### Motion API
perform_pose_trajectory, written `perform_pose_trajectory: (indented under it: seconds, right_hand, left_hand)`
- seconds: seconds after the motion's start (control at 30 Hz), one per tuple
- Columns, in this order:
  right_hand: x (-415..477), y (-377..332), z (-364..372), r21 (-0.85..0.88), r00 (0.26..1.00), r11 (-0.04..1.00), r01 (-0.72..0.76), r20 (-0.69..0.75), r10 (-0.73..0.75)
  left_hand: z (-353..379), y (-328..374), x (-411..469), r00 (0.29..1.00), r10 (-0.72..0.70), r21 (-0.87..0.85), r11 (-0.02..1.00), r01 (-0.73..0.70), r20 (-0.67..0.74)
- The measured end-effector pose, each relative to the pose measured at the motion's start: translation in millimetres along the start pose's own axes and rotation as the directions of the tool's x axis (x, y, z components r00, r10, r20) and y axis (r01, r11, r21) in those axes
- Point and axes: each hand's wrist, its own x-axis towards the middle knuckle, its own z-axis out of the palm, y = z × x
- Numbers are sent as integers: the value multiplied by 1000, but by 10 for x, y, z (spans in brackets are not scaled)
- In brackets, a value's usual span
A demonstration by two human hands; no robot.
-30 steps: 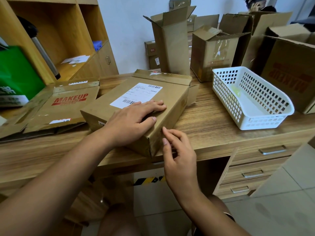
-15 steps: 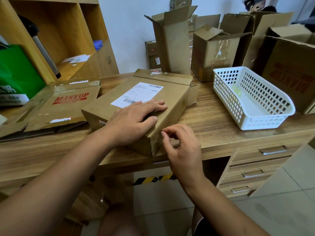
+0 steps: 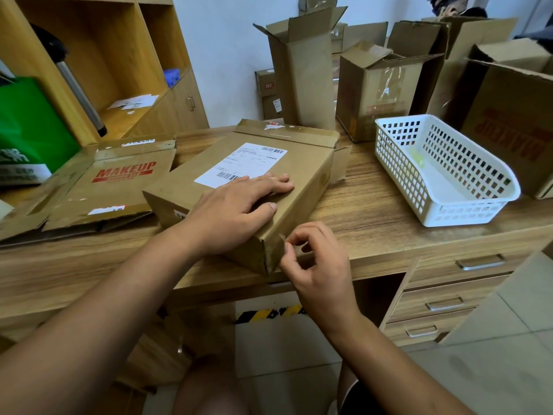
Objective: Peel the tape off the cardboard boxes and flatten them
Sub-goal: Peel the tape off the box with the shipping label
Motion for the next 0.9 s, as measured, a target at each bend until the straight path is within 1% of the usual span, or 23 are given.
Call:
perform_pose_trajectory:
  seconds: [0.07,0.17,0.2,0.4,0.47,0.6,0.77,0.9]
  right_hand:
    - [-18,-12,-12,47,997,996,-75,5,74]
    - [-32,-43,-8,120,974,967,-225,26,224]
    - [-37,-50,-5,118,971,964,-240,29,238]
    - [-4,-77,17,63,992,990,-123,-31,125]
    - [-4,-88,20,63,993,992,-111,-31,113]
    - [-70,-136,11,90,991,988,-123,-36,127]
    - [-191,-207,13,118,981,977,-176,-56,184]
    - [-271,-296,27,168,975,963,-211,-31,219]
  left_hand:
    - [-6,16,-6,1000,-5,3,1000,5,-3]
    - [-11,20,-12,1000,-7,14,1000,7,-2]
    - [-9,12,-10,1000,-7,15,1000,7,-4]
    - [-3,7,-11,1000,-10,6,1000,10,-2]
    - [-4,12,-11,1000,-10,14,1000,10,-1]
    - [-2,21,-10,1000,-9,14,1000,9,-10]
    - [10,26,1,1000,0,19,1000,0,-23]
    - [20,24,13,999,-7,32,999,8,-33]
